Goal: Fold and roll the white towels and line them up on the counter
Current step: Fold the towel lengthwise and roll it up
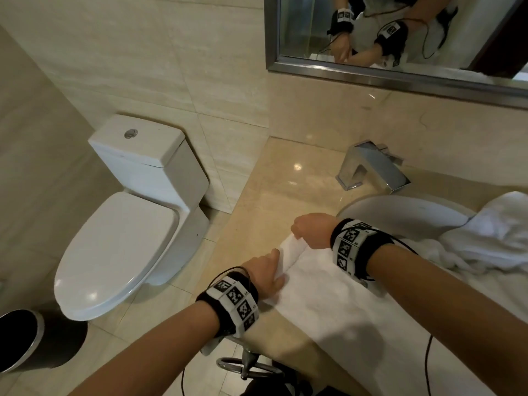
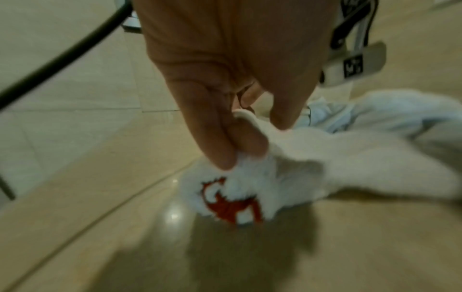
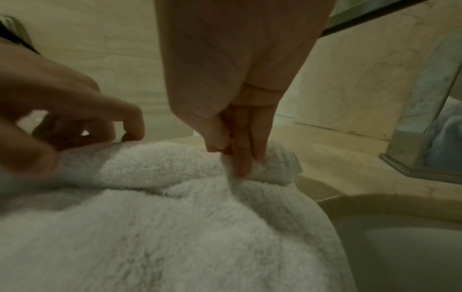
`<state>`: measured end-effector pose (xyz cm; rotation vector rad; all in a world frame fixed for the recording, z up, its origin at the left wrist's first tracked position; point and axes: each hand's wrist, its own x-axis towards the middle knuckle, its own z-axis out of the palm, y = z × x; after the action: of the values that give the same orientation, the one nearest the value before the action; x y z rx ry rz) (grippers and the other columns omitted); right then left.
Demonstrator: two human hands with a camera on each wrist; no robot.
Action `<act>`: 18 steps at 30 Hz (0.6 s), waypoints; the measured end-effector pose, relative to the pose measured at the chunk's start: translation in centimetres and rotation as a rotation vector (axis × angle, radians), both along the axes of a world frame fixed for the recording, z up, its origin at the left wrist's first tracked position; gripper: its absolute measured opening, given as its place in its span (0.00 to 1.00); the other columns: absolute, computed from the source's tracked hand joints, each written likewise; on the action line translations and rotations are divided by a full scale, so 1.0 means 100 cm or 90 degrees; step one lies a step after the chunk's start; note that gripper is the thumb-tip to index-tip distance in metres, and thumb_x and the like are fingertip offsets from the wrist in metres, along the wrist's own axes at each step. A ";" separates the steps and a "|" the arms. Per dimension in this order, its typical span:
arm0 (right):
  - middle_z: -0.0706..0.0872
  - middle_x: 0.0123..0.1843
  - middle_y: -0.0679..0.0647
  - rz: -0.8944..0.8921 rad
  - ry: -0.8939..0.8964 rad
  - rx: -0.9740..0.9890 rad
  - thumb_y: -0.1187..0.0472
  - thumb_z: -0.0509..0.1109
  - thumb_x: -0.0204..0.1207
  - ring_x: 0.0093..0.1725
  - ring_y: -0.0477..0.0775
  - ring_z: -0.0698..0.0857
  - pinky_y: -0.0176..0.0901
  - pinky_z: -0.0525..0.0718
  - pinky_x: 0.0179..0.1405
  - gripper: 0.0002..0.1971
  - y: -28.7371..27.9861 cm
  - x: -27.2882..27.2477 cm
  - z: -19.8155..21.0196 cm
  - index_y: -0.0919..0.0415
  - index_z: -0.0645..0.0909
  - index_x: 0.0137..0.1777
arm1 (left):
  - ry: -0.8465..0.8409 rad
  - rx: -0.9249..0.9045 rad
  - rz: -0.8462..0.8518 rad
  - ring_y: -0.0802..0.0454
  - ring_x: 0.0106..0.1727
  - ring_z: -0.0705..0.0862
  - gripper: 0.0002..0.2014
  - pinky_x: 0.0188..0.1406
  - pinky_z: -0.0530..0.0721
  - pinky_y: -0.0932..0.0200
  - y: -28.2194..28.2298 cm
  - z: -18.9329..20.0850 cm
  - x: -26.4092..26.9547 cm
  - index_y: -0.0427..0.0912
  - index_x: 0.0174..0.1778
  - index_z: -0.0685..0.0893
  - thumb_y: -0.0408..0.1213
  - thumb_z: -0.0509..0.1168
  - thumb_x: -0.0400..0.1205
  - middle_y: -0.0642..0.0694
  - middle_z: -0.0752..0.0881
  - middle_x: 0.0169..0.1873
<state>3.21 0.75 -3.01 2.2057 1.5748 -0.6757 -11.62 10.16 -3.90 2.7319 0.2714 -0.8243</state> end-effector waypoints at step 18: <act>0.77 0.70 0.54 0.024 -0.046 -0.003 0.67 0.57 0.81 0.69 0.57 0.74 0.50 0.77 0.57 0.21 0.001 -0.003 -0.009 0.54 0.71 0.73 | 0.078 -0.066 0.110 0.43 0.58 0.80 0.21 0.55 0.76 0.53 0.015 -0.011 0.010 0.41 0.60 0.73 0.50 0.67 0.77 0.42 0.81 0.58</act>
<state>2.90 0.90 -3.95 2.1665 1.5718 -0.5821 -10.61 11.69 -4.97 2.5255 0.4684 -0.9302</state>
